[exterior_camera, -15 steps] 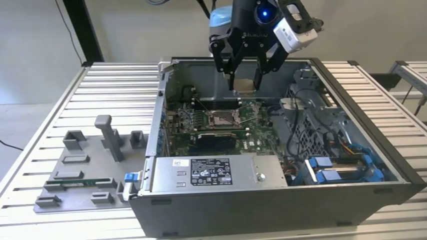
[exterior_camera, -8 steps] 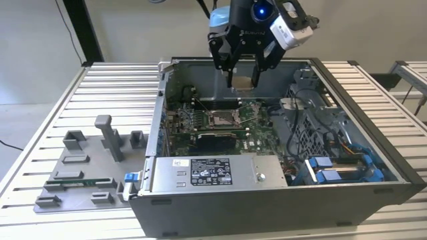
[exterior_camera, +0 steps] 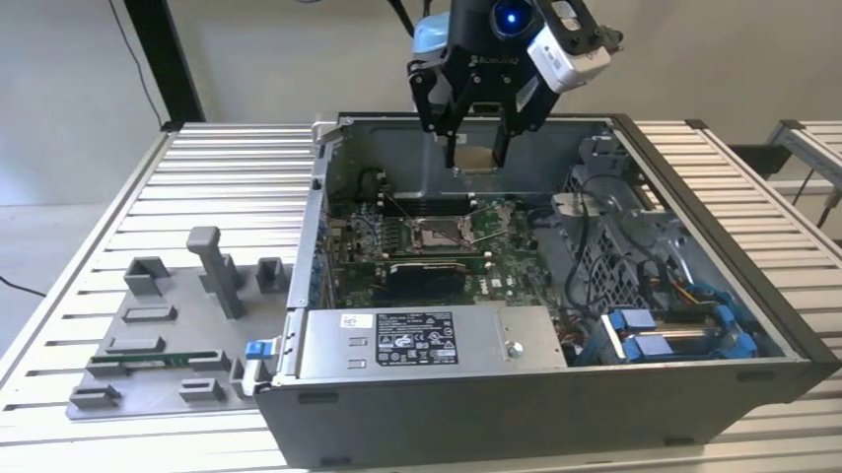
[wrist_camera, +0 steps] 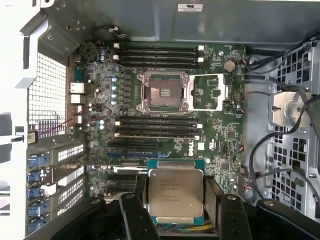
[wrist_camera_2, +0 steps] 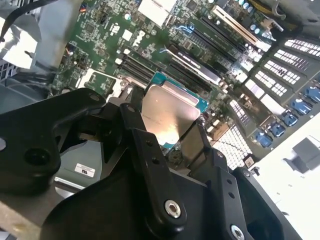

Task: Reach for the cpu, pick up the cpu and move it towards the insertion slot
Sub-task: 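Pick up the cpu and move it towards the insertion slot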

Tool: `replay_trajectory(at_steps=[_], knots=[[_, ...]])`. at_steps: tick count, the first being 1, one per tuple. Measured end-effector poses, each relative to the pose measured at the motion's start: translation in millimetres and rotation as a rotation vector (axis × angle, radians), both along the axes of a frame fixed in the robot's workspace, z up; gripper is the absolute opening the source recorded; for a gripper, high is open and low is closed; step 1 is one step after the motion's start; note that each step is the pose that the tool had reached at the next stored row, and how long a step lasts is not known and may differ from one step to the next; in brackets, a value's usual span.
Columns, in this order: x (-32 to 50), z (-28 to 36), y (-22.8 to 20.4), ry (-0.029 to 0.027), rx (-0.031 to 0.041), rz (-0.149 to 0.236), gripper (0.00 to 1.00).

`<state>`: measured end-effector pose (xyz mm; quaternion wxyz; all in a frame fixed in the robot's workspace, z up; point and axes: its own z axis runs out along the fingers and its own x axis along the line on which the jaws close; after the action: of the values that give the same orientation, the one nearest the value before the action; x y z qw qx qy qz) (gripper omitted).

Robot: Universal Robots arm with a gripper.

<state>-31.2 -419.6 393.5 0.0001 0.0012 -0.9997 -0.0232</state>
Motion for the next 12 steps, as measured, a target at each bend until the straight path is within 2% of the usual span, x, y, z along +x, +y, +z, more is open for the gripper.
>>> replay_trajectory(at_steps=[12], knots=[[-1.5, 0.0, 12.9, 0.0, 0.0, 0.0, 0.0]])
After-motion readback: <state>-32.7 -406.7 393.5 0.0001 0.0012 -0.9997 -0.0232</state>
